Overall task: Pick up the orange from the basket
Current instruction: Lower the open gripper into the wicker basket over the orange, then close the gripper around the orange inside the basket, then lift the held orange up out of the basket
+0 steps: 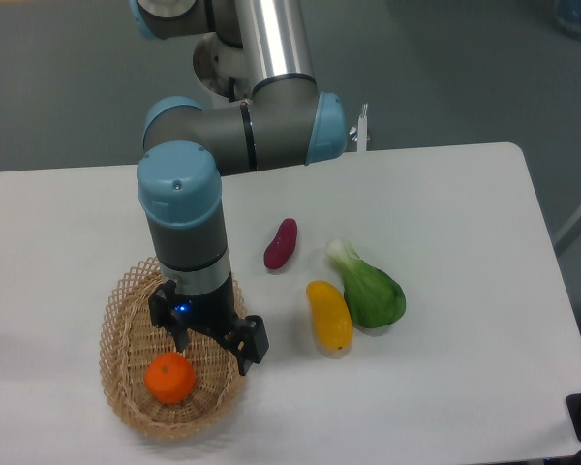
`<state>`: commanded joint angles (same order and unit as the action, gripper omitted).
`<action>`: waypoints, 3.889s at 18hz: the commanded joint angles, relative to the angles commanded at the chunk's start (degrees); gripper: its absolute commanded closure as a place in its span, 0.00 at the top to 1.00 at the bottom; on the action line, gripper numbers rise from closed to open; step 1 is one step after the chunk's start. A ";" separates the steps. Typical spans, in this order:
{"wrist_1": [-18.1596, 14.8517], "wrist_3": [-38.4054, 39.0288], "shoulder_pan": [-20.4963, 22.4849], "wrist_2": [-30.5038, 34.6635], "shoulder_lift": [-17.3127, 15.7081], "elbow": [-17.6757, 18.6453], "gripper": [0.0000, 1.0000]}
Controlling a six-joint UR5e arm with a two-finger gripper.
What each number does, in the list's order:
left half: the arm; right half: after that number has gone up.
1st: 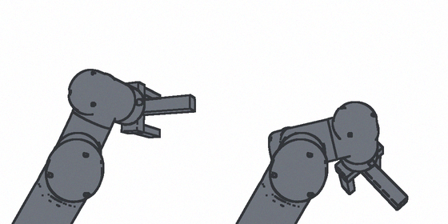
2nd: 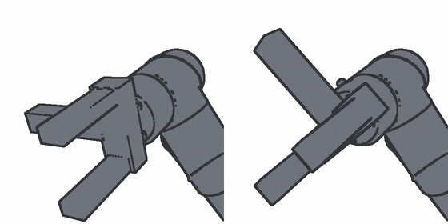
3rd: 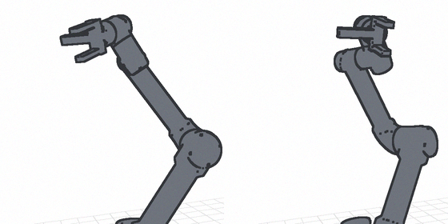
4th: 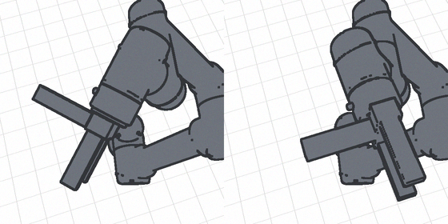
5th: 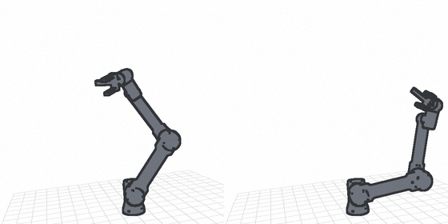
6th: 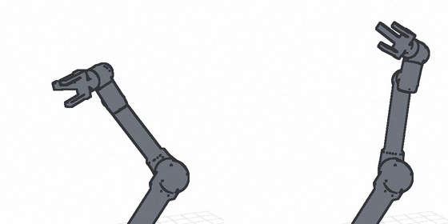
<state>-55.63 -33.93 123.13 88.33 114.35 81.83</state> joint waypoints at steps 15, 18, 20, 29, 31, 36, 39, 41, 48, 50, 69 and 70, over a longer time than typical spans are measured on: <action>0.18 5.79 -1.75 0.70 2.02 1.58 1.00; 0.44 9.31 -4.21 0.44 4.56 3.25 1.00; 0.44 10.02 -5.36 0.26 5.71 3.25 1.00; 0.53 10.90 -6.94 0.62 9.49 3.34 1.00; 0.79 11.60 -6.94 0.53 9.84 3.51 1.00; 3.60 12.39 -7.03 0.70 11.42 3.69 1.00; 3.87 12.74 -7.12 0.79 11.78 3.78 1.00; 3.87 12.66 -7.12 1.58 11.78 3.87 0.91; 3.95 12.48 -7.82 2.55 11.08 3.87 0.73; 3.96 12.39 -7.74 2.55 10.99 3.69 0.72; -2.46 -8.87 7.98 -2.18 -1.23 -0.61 0.65; -2.46 -9.40 9.13 -3.07 -1.67 -0.70 0.69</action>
<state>-58.10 -43.32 132.26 85.26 112.68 81.12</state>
